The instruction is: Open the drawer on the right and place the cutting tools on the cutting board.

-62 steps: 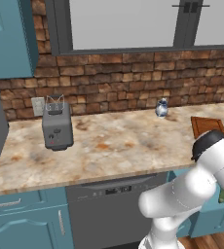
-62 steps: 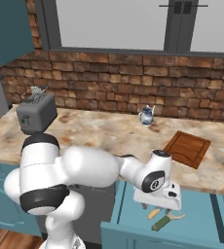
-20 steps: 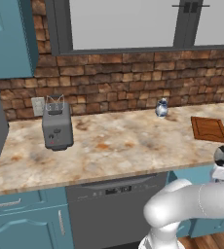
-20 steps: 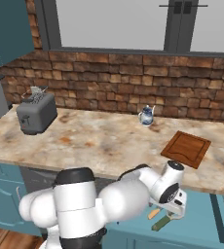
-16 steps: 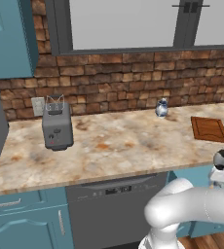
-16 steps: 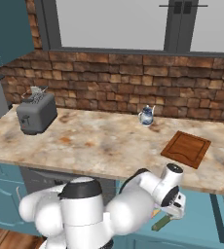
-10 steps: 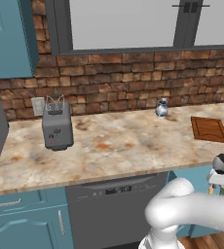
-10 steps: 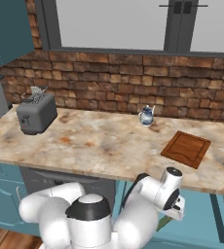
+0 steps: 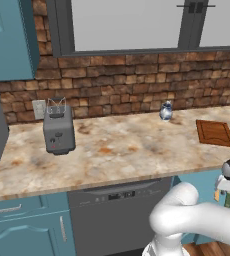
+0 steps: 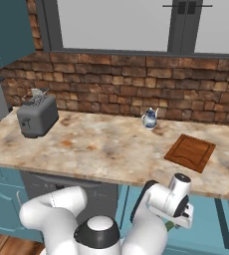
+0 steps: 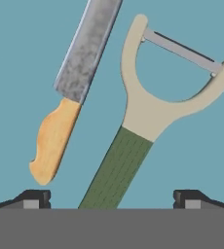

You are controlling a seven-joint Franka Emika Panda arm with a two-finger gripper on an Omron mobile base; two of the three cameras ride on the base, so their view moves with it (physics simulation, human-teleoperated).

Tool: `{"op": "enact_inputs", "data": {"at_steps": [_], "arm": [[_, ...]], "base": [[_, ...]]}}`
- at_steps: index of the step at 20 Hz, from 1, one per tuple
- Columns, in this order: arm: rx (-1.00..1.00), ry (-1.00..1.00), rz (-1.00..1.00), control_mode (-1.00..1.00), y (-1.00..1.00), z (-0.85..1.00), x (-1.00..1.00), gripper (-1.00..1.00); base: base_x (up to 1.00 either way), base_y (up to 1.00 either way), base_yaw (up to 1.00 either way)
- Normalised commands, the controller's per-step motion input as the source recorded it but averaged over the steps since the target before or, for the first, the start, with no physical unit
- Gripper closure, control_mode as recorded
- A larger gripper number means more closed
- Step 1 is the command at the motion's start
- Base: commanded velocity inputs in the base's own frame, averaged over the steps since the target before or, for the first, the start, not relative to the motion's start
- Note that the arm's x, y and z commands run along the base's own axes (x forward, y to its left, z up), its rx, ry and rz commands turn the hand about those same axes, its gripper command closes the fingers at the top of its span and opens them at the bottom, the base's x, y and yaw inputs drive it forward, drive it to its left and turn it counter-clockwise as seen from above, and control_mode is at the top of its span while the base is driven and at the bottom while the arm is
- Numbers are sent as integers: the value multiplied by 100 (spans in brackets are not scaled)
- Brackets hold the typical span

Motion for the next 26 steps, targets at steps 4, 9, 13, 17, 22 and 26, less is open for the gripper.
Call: {"op": "enact_inputs", "data": {"at_steps": [4,9,13,17,22,26], "arm": [[0,0,0,-100,-2,-13,0,-100],[0,0,0,-100,0,-25,1,-100],[0,0,0,-100,0,-25,0,-100],[0,0,0,-100,0,-21,0,-100],[0,2,0,-100,0,-14,0,-100],[0,0,0,-100,0,0,0,-100]], "base": [[0,0,0],[0,0,0],[0,0,0],[0,0,0],[0,0,0],[0,0,0]]}}
